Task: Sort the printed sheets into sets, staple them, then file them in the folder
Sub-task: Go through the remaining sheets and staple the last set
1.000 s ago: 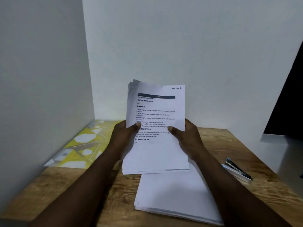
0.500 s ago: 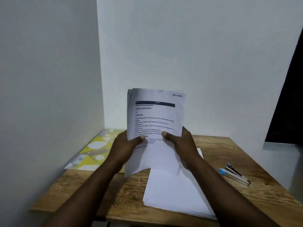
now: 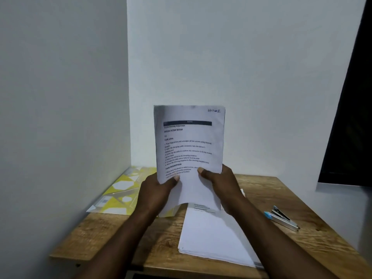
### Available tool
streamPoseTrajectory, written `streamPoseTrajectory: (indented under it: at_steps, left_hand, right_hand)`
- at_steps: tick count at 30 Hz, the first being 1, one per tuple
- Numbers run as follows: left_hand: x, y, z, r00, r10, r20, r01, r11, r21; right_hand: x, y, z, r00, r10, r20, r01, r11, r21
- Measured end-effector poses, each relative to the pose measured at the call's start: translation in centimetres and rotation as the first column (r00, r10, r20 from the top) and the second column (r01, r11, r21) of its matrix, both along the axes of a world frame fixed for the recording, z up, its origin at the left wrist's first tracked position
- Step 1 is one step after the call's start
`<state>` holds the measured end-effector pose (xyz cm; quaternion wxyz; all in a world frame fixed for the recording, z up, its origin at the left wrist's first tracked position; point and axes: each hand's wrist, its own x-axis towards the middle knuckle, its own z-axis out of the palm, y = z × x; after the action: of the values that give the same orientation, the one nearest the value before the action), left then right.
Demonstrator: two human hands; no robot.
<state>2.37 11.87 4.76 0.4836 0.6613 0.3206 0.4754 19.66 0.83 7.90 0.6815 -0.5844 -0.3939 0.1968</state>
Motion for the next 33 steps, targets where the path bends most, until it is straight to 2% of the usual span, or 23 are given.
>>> streamPoseTrajectory:
  at_steps: [3,6,10,14,19,23,26,29,33]
  left_hand:
    - [-0.2,-0.6,-2.2,0.994,-0.013,-0.106,0.011,1.000,-0.019]
    - [0.0,-1.1,-2.5,0.996,-0.012,-0.092,0.009,0.999,-0.035]
    - [0.6,-2.1,-0.6,0.992,0.068,-0.109,-0.061,0.996,0.068]
    - [0.6,-3.0,0.3,0.990,0.135,-0.051,-0.124,0.977,0.171]
    - [0.3,-3.9,-3.5,0.967,0.095,-0.238,-0.053,0.983,0.177]
    - [0.3,-5.2,-4.2,0.984,0.094,-0.154,-0.067,0.982,0.175]
    - [0.4,-6.2,-3.0,0.996,0.057,-0.072,-0.042,0.981,0.189]
    - [-0.1,-6.0,-2.2,0.995,0.096,-0.032,-0.089,0.980,0.177]
    - [-1.9,-4.8,-2.5,0.986,0.149,-0.071,-0.136,0.977,0.167]
  right_hand:
    - [0.0,-0.6,-2.1,0.999,0.026,-0.039,-0.029,0.996,-0.080]
    - [0.0,-0.8,-2.3,0.995,0.012,-0.102,-0.020,0.997,-0.076]
    - [-0.8,-0.6,-0.7,0.992,-0.123,-0.014,0.122,0.991,-0.053]
    - [-1.7,-1.1,0.7,0.987,-0.158,0.026,0.159,0.987,-0.036]
    - [-3.4,-1.6,-3.1,0.987,-0.154,0.051,0.162,0.950,-0.267]
    - [-4.2,-1.7,-3.5,0.969,-0.246,0.005,0.240,0.942,-0.236]
    - [-6.2,-0.9,-2.2,0.959,-0.240,0.149,0.265,0.947,-0.181]
    - [-9.7,0.1,-1.8,0.938,-0.196,0.285,0.245,0.958,-0.147]
    - [-12.4,1.1,-2.7,0.951,-0.144,0.274,0.202,0.959,-0.197]
